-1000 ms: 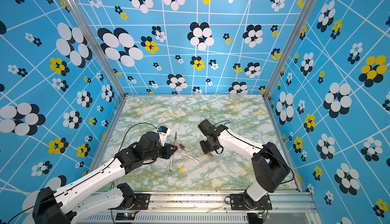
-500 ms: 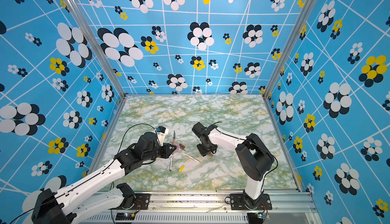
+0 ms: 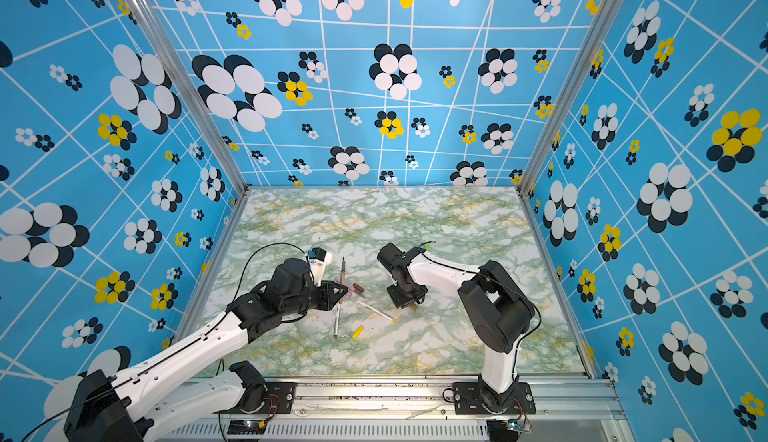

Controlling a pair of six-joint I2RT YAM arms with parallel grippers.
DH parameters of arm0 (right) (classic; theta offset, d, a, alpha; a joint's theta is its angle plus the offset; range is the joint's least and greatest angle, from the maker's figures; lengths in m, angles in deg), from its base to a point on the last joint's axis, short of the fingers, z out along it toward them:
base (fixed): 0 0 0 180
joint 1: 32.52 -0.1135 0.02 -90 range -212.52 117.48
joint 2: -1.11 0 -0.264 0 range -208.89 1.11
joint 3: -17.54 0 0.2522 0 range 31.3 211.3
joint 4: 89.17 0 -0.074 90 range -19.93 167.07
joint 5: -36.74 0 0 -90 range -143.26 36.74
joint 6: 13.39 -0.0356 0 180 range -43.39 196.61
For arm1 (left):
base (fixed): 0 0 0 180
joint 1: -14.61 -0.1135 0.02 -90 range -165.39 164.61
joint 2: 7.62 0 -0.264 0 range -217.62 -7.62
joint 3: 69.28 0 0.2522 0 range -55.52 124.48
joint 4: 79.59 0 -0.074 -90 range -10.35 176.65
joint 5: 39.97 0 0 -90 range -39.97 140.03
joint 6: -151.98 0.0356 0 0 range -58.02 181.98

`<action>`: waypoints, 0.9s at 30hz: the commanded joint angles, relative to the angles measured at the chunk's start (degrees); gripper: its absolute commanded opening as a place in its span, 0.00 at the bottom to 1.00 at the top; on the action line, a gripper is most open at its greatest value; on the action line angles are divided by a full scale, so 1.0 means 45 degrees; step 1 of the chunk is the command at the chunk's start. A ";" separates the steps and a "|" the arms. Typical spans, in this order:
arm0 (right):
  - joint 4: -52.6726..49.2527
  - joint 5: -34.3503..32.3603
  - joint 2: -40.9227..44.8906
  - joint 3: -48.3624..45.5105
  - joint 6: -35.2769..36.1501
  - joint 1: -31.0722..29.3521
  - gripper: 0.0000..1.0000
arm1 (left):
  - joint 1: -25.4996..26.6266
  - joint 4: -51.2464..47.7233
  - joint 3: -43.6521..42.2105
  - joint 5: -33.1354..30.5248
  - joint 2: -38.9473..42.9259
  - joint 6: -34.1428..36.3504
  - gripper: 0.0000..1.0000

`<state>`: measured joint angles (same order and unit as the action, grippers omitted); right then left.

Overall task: Insert the pens into the pen caps
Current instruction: 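Move the right gripper down to the tan cap on the table and grasp it, then close the right gripper on the tan cap and lift it off the table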

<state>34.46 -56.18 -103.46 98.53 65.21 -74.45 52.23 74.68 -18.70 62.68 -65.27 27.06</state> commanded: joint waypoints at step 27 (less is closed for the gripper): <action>0.0860 -0.0633 -0.0207 -0.0824 -0.0989 0.0192 0.22 | -0.0627 -0.0012 0.0139 0.0235 0.0290 0.0059 0.00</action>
<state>36.45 -57.51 -103.33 97.76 62.46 -74.34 49.98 74.64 -18.70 62.77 -64.81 27.08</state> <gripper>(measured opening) 0.223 0.146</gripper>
